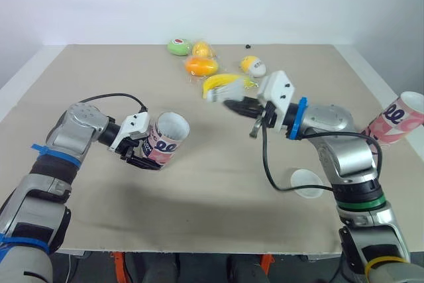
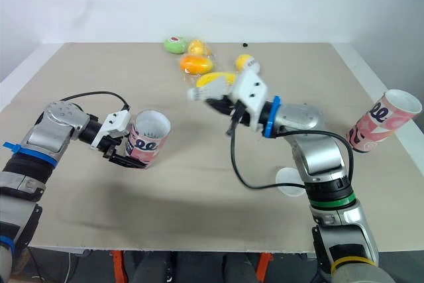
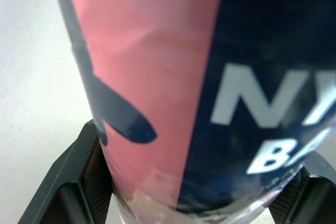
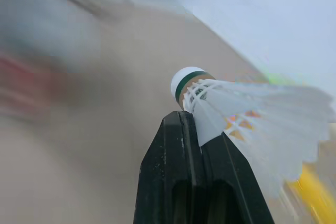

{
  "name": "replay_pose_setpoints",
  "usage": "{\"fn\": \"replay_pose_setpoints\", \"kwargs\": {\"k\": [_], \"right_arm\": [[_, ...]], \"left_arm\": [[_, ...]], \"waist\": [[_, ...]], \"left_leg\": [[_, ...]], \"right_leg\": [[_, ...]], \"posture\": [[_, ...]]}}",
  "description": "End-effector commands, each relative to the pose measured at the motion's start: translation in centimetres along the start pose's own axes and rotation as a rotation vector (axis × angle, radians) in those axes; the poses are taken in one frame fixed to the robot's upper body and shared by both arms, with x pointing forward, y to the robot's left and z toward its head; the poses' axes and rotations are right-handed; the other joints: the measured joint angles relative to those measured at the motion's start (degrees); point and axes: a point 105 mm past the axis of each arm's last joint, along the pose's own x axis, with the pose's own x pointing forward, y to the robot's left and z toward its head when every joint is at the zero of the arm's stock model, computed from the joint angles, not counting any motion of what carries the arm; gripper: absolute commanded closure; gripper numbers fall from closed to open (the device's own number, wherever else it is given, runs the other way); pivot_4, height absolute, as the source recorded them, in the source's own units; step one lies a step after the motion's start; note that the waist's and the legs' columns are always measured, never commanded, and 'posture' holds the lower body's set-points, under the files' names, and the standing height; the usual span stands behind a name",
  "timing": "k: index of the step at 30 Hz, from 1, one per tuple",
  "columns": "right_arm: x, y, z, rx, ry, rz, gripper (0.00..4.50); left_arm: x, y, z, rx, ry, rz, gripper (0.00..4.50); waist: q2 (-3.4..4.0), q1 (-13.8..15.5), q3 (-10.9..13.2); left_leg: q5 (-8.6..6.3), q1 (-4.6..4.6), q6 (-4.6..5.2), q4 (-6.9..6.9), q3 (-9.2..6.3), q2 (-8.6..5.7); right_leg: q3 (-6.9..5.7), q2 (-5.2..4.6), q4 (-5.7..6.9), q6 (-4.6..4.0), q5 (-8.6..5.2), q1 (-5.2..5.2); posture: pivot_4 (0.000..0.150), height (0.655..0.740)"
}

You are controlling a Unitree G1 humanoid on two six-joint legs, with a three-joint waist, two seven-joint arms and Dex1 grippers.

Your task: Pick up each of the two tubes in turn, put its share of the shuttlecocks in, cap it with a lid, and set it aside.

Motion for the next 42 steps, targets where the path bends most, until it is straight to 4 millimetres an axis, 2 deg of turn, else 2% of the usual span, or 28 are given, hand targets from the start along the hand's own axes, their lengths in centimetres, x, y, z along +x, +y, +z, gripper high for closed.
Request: {"fn": "replay_pose_setpoints", "kwargs": {"k": [1, 5, 10, 14, 17, 20, 21, 24, 25, 27, 29, 31, 32, 33, 34, 35, 36, 37, 41, 42], "right_arm": [[0.5, 1.4, 2.6, -0.099, -0.017, 0.142, 4.47], [2.4, 1.0, 1.9, -0.2, 0.073, 0.245, 4.47], [4.1, 0.4, 0.5, -0.286, 0.152, 0.277, 4.47], [5.2, -0.7, 1.2, -0.29, 0.151, 0.257, 4.47], [4.9, -0.7, 2.8, -0.269, 0.1, 0.288, 3.59], [4.2, -0.4, 4.1, -0.227, 0.034, 0.309, 2.17], [4.1, -0.4, 4.3, -0.219, 0.026, 0.313, 1.89], [3.0, 0.9, 5.5, -0.155, -0.042, 0.38, 0.48], [2.8, 0.6, 5.6, -0.132, -0.055, 0.362, 0.35], [2.6, -0.1, 5.4, -0.108, -0.06, 0.321, 0.35], [2.9, -1.7, 4.2, -0.079, -0.029, 0.247, 0.35], [3.4, -2.2, 3.1, -0.079, 0.013, 0.234, 0.35], [3.6, -2.0, 2.8, -0.095, 0.03, 0.252, 0.58], [3.9, -2.0, 2.5, -0.106, 0.042, 0.263, 0.85], [4.2, -2.0, 2.0, -0.118, 0.065, 0.277, 1.65], [4.6, -2.0, 1.4, -0.146, 0.1, 0.298, 1.82], [4.9, -2.0, 1.2, -0.162, 0.118, 0.312, 2.26], [5.3, -2.0, 1.2, -0.177, 0.125, 0.333, 2.59], [7.0, -1.9, 2.2, -0.238, 0.118, 0.426, 4.46], [7.3, -1.6, 2.1, -0.254, 0.137, 0.461, 4.46]], "left_arm": [[1.4, -0.8, -1.4, -0.04, 0.044, -0.056, 1.13], [1.4, -0.7, -1.3, -0.038, 0.042, -0.052, 1.13], [1.3, -0.7, -1.4, -0.043, 0.039, -0.049, 1.13], [1.2, -0.8, -1.4, -0.047, 0.038, -0.048, 1.13], [1.2, -0.8, -1.5, -0.047, 0.037, -0.045, 1.13], [1.2, -0.8, -1.4, -0.049, 0.035, -0.045, 1.13], [1.3, -0.8, -1.4, -0.049, 0.035, -0.046, 1.13], [1.3, -0.8, -1.5, -0.05, 0.034, -0.048, 1.13], [1.4, -0.8, -1.4, -0.049, 0.034, -0.049, 1.13], [1.5, -0.7, -1.4, -0.048, 0.032, -0.05, 1.13], [1.6, -0.6, -1.3, -0.045, 0.032, -0.053, 1.13], [1.7, -0.6, -1.3, -0.043, 0.034, -0.054, 1.13], [1.7, -0.5, -1.3, -0.042, 0.034, -0.054, 1.13], [1.7, -0.5, -1.3, -0.04, 0.034, -0.053, 1.13], [1.7, -0.5, -1.3, -0.039, 0.034, -0.053, 1.13], [1.7, -0.4, -1.2, -0.037, 0.034, -0.053, 1.13], [1.7, -0.4, -1.2, -0.037, 0.035, -0.053, 1.13], [1.7, -0.4, -1.2, -0.036, 0.035, -0.053, 1.13], [1.6, -0.4, -1.3, -0.037, 0.036, -0.05, 1.13], [1.6, -0.4, -1.3, -0.037, 0.036, -0.049, 1.13]], "waist": [[-0.04, 0.06, -0.01], [-0.05, -0.02, -0.01], [-0.06, 0.08, -0.02], [-0.05, 0.11, -0.01], [-0.05, 0.12, -0.01], [-0.06, 0.12, -0.01], [-0.06, 0.12, -0.01], [-0.05, 0.11, -0.01], [-0.06, 0.12, -0.01], [-0.06, 0.12, -0.01], [-0.06, 0.11, -0.01], [-0.06, 0.11, -0.01], [-0.06, 0.12, -0.01], [-0.05, 0.11, -0.01], [-0.05, 0.11, -0.01], [-0.05, 0.13, -0.01], [-0.04, 0.13, -0.01], [-0.03, 0.14, 0.0], [-0.03, 0.14, 0.0], [-0.04, 0.19, 0.0]], "left_leg": [[0.0, 0.0, 0.0, 0.05, -0.02, 0.0], [0.01, 0.01, -0.01, 0.12, 0.08, 0.02], [0.03, -0.01, 0.0, 0.09, 0.07, 0.07], [0.02, -0.07, 0.0, 0.05, 0.04, 0.06], [0.02, -0.06, 0.0, 0.02, 0.01, 0.07], [0.02, -0.07, -0.01, 0.02, 0.01, 0.07], [0.02, -0.07, -0.01, 0.02, 0.01, 0.07], [0.02, -0.06, -0.01, 0.02, -0.02, 0.08], [0.02, -0.06, -0.01, 0.02, -0.03, 0.08], [0.02, -0.06, -0.01, 0.02, -0.04, 0.08], [0.02, -0.06, -0.01, 0.03, -0.03, 0.07], [0.02, 0.01, -0.01, 0.04, -0.01, 0.07], [0.03, 0.01, -0.01, 0.04, -0.01, 0.07], [0.04, 0.0, -0.01, 0.04, 0.0, 0.07], [0.04, 0.0, -0.01, 0.04, 0.03, 0.07], [0.04, 0.0, -0.01, 0.04, 0.03, 0.07], [0.04, 0.0, -0.01, 0.03, 0.01, 0.07], [0.04, 0.01, -0.01, 0.03, 0.02, 0.07], [0.07, 0.0, -0.02, 0.05, 0.03, 0.07], [0.07, 0.0, -0.02, 0.05, 0.03, 0.07]], "right_leg": [[-0.02, 0.0, 0.0, 0.0, 0.0, 0.02], [0.03, 0.0, -0.01, -0.28, -0.03, -0.02], [0.02, 0.06, 0.0, -0.29, -0.02, -0.05], [0.0, 0.07, 0.01, -0.12, 0.04, -0.12], [0.0, 0.09, 0.03, -0.14, 0.04, -0.12], [0.0, 0.08, 0.02, -0.14, 0.05, -0.09], [0.0, 0.08, 0.02, -0.14, 0.05, -0.1], [-0.02, 0.1, 0.03, -0.14, 0.05, -0.1], [-0.02, 0.1, 0.03, -0.14, 0.05, -0.1], [-0.02, 0.1, 0.03, -0.15, 0.04, -0.07], [-0.02, 0.09, 0.02, -0.13, 0.05, -0.08], [-0.02, 0.1, 0.03, -0.14, 0.06, -0.05], [-0.02, 0.1, 0.03, -0.19, 0.06, -0.05], [-0.01, 0.1, 0.03, -0.27, 0.02, -0.07], [0.01, 0.09, 0.03, -0.17, 0.06, -0.08], [0.01, 0.09, 0.03, -0.17, 0.06, -0.08], [0.0, 0.1, 0.03, -0.13, 0.07, -0.08], [0.01, 0.1, 0.04, -0.12, 0.08, -0.08], [0.01, 0.11, 0.04, -0.13, 0.11, -0.08], [0.01, 0.1, 0.04, -0.13, 0.11, -0.08]], "posture": [[0.15, 0.6895], [0.15, 0.6895], [0.15, 0.6895], [0.15, 0.6895], [0.15, 0.6895], [0.15, 0.6895], [0.15, 0.6895], [0.15, 0.6895], [0.15, 0.6895], [0.15, 0.6895], [0.15, 0.6895], [0.15, 0.6895], [0.15, 0.6895], [0.15, 0.6895], [0.15, 0.6895], [0.15, 0.6895], [0.15, 0.6895], [0.15, 0.6895], [0.15, 0.6895], [0.15, 0.6895]]}}
